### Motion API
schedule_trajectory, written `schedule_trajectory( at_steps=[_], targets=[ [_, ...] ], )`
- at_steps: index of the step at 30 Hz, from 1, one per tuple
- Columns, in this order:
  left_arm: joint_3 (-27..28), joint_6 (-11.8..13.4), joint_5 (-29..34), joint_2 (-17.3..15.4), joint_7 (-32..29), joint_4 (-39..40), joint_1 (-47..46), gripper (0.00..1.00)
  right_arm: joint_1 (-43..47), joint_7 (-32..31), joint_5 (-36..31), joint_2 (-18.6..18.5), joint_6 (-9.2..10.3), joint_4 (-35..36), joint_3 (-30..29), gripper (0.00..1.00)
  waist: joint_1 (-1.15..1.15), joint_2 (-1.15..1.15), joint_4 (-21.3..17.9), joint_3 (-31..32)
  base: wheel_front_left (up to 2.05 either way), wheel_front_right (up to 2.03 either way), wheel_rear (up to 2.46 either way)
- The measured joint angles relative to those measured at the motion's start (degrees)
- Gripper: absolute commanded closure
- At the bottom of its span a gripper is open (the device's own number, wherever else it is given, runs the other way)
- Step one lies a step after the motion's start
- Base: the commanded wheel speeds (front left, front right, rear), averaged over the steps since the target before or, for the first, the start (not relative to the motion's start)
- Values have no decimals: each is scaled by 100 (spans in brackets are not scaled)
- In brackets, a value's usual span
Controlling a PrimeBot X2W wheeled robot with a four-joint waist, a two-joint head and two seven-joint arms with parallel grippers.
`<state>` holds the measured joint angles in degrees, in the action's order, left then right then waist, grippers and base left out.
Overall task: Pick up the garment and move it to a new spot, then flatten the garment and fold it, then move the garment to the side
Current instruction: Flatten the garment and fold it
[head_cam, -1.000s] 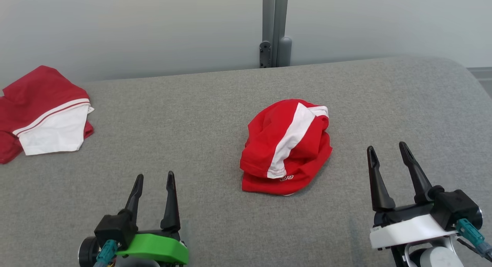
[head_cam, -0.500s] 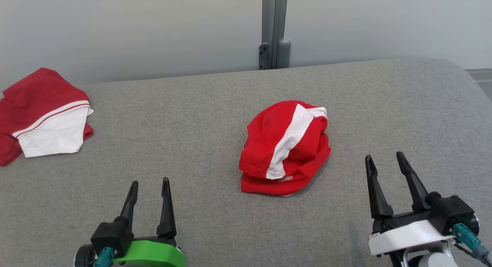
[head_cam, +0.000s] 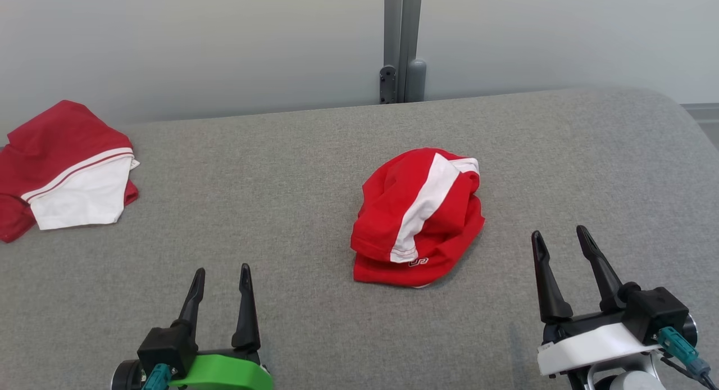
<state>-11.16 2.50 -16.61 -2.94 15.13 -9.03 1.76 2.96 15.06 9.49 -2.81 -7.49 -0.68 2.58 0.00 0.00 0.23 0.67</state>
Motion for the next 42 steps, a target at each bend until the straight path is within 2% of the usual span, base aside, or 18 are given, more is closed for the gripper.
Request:
schedule_trajectory(
  at_steps=[7, 14, 19, 22, 31, 42],
  targets=[
    [-129, -7, -25, 2, 0, -48, 2, 0, 1, 0, -1, 0, 0, -16, -2, 0, 0, 0, 43, -7, 0, 0, 0],
    [-733, -149, -222, 9, -1, -442, -61, 0, -19, 0, -34, 1, 0, 16, 0, 0, 0, 0, -15, -98, 0, 0, 0],
    [-1376, -250, -688, 11, -222, -939, -580, 0, -174, 0, -92, 2, 0, 82, 5, 0, 0, 0, -139, -257, 0, 0, 0],
    [-1745, -252, -1226, 16, -278, -1199, -969, 0, -271, 0, -103, -2, 0, 118, 15, 0, 0, 0, -259, -371, 0, 0, 0],
    [-2629, -63, -2397, 20, -222, -1939, -1801, 0, -473, 0, -58, -1, 0, 169, -2, 0, 0, 0, -786, -751, 0, 0, 0],
    [-2898, 103, -3087, 21, -35, -2331, -2276, 0, -595, 0, 38, -2, 0, 202, -78, 0, 0, 0, -1297, -1223, 0, 0, 0]
  ],
)
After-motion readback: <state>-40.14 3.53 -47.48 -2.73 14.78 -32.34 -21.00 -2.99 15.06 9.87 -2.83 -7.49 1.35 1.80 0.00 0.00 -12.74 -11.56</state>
